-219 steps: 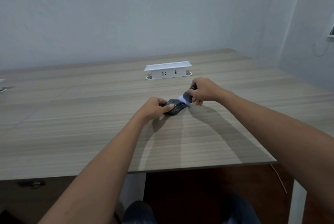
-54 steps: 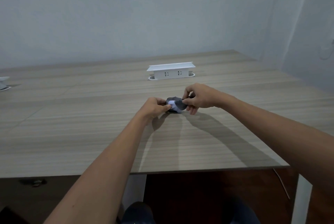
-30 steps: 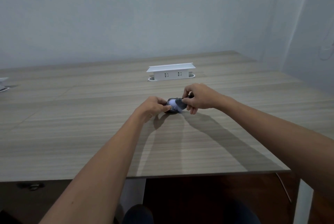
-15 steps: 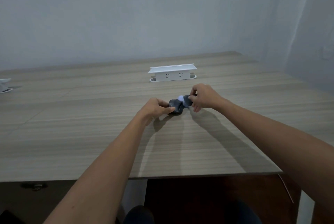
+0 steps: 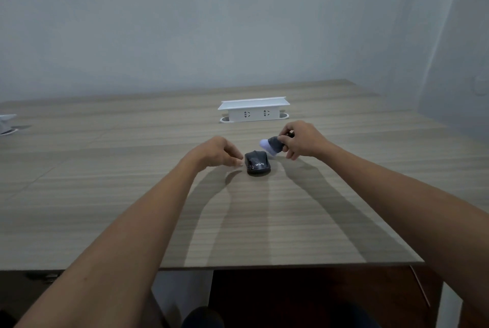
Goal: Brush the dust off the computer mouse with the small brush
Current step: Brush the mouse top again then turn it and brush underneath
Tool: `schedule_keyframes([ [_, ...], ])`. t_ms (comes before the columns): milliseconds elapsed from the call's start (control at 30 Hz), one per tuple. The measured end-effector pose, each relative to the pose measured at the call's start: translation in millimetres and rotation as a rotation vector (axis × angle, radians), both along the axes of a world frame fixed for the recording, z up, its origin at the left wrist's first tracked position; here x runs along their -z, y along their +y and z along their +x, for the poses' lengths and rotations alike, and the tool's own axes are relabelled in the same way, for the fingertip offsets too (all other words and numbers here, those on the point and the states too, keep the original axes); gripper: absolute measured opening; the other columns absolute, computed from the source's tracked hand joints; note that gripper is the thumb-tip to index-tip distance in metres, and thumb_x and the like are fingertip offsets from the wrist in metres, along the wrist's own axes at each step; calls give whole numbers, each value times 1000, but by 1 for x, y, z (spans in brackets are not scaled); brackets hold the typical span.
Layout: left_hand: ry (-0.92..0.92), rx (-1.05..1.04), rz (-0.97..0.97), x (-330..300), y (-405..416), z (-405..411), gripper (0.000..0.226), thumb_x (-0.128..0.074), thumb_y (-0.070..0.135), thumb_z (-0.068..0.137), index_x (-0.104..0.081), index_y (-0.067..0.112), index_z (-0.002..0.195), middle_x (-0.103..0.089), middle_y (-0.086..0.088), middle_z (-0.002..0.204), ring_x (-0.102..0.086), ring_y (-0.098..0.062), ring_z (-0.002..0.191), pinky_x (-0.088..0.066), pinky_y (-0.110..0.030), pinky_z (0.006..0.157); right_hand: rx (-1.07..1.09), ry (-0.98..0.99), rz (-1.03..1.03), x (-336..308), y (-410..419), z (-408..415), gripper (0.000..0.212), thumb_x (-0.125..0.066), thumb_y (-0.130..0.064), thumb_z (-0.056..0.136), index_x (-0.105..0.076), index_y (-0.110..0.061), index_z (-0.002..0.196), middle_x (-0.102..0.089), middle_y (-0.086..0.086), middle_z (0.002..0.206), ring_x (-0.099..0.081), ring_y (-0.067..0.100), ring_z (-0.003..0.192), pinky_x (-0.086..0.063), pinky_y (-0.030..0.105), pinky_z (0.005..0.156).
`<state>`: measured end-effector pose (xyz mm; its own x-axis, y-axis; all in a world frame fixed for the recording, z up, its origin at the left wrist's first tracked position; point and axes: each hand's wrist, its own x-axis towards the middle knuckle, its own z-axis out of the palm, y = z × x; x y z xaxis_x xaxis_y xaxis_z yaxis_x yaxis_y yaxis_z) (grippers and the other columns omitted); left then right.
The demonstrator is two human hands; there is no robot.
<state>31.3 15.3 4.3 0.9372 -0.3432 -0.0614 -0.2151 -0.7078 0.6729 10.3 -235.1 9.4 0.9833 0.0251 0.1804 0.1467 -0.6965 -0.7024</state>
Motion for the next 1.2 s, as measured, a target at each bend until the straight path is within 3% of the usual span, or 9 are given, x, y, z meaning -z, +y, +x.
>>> schedule_keyframes([
  [100, -20, 5, 72, -3, -6, 12, 37, -80, 8, 82, -69, 7, 117, -68, -6, 103, -62, -20, 97, -51, -30, 90, 10, 12, -21, -2, -7, 0, 18, -55, -13, 101, -65, 1, 105, -74, 24, 86, -69, 20, 54, -57, 23, 47],
  [267, 101, 213, 202, -9, -19, 26, 80, -78, 1, 80, -43, 18, 150, -52, 1, 145, -50, -17, 133, -45, -40, 112, 1, 49, -29, -1, -18, 1, 18, -57, -15, 100, -67, 0, 101, -74, 21, 82, -69, 21, 54, -55, 23, 46],
  [433, 172, 350, 279, -15, -24, 33, 84, -74, -5, 82, -38, 19, 154, -46, 5, 153, -45, -15, 139, -41, -30, 107, 9, 69, -9, 3, -25, 3, 19, -61, -15, 94, -69, 2, 91, -74, 15, 74, -65, 18, 49, -55, 27, 48],
  [600, 75, 359, 339, -17, -25, 28, 76, -82, 17, 81, -48, 29, 148, -54, 13, 138, -56, -14, 125, -41, -27, 95, -10, 72, 21, 1, -20, 3, 18, -62, -14, 91, -71, 1, 86, -73, 16, 73, -64, 17, 48, -54, 26, 47],
  [800, -55, 328, 321, -9, -23, 22, 71, -87, 34, 74, -58, 27, 138, -60, 6, 130, -57, -16, 121, -47, -35, 102, -26, 38, -33, -4, -11, 3, 19, -62, -14, 92, -72, 2, 88, -73, 13, 68, -64, 15, 45, -54, 25, 45],
  [933, -136, 290, 272, -1, -20, 17, 59, -87, 39, 72, -66, 26, 125, -60, 5, 132, -55, -13, 122, -46, -33, 101, -15, 23, -67, -10, -6, -2, 19, -62, -14, 91, -73, 3, 90, -70, 10, 65, -62, 13, 43, -53, 23, 44],
  [1033, -135, 277, 215, 7, -18, 15, 45, -90, 41, 68, -65, 32, 104, -64, 7, 130, -56, -11, 125, -47, -31, 101, -2, 13, -77, -15, -3, -4, 21, -62, -12, 89, -73, 5, 90, -67, 7, 60, -60, 10, 41, -50, 21, 41],
  [1100, -131, 268, 144, 12, -18, 13, 41, -92, 35, 66, -60, 28, 91, -69, 5, 122, -62, -13, 120, -51, -30, 97, 8, 4, -79, -18, -2, -6, 22, -63, -12, 88, -72, 7, 88, -66, 7, 59, -59, 10, 40, -48, 19, 39],
  [1200, -121, 236, 44, 17, -19, 7, 49, -95, 33, 61, -59, 17, 90, -74, 4, 108, -69, -14, 107, -57, -39, 93, 16, -22, -64, -23, 0, -12, 19, -64, -11, 85, -71, 4, 76, -66, 9, 60, -58, 13, 43, -46, 18, 37],
])
